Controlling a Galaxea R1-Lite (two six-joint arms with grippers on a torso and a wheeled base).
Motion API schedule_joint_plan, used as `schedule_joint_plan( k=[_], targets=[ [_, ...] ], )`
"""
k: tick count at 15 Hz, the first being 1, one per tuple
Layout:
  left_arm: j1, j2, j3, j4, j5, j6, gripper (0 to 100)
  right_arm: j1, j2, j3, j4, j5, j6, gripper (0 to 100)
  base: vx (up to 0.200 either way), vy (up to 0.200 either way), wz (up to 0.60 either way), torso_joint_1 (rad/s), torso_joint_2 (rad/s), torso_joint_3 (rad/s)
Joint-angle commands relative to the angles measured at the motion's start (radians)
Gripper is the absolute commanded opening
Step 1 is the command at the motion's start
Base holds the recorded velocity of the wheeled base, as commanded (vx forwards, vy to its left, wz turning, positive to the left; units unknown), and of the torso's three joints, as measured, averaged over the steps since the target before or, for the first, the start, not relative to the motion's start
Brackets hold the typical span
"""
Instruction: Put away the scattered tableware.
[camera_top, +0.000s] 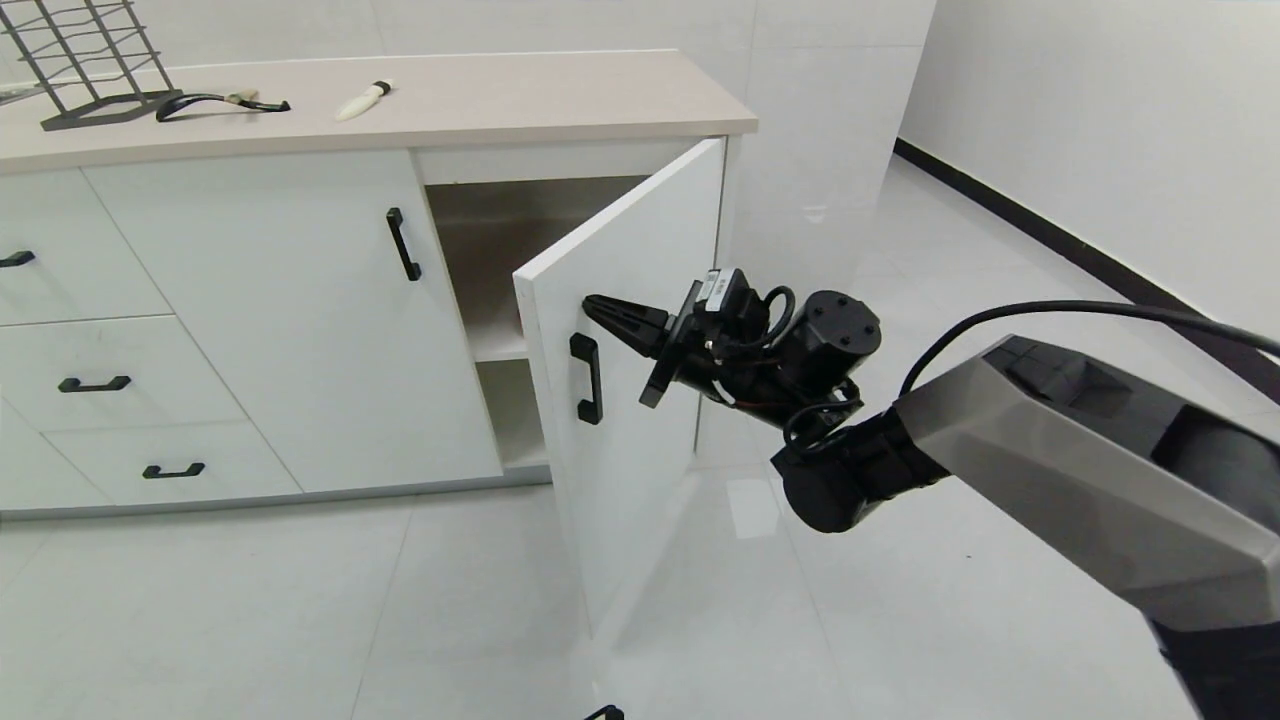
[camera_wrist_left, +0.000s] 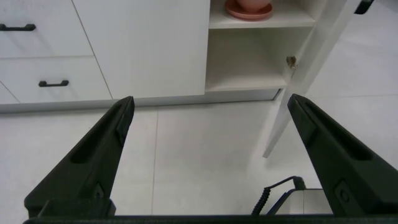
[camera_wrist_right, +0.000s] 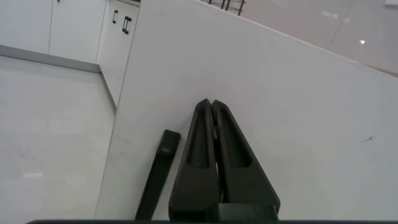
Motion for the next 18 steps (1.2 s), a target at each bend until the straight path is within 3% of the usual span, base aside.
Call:
schedule_joint_plan(
  k=[1,11,13,15,17,18],
  targets=[
    [0.0,0.0,0.0,0.0,0.0,-0.001,100,0.007,0.099,-0.137,0.0,-0.001,0.001,0,0.0,0.0,0.0,0.0,0.0,0.0],
    [0.0,0.0,0.0,0.0,0.0,-0.002,100,-0.001,0.203,-0.457,0.0,-0.068,-0.001,0,0.0,0.0,0.0,0.0,0.0,0.0],
    [0.0,0.0,0.0,-0.001,0.0,-0.007,100,-0.019,0.158,-0.445,-0.003,-0.08,0.007,0,0.0,0.0,0.0,0.0,0.0,0.0],
    [0.0,0.0,0.0,-0.001,0.0,-0.008,100,-0.058,0.02,-0.266,-0.003,-0.077,0.019,0,0.0,0.0,0.0,0.0,0.0,0.0],
    [0.0,0.0,0.0,-0.001,0.0,-0.008,100,-0.102,-0.246,0.213,-0.009,-0.064,0.021,0,0.0,0.0,0.0,0.0,0.0,0.0],
    [0.0,0.0,0.0,-0.001,0.0,-0.008,100,-0.114,-0.334,0.362,-0.012,-0.06,0.021,0,0.0,0.0,0.0,0.0,0.0,0.0]
  ],
)
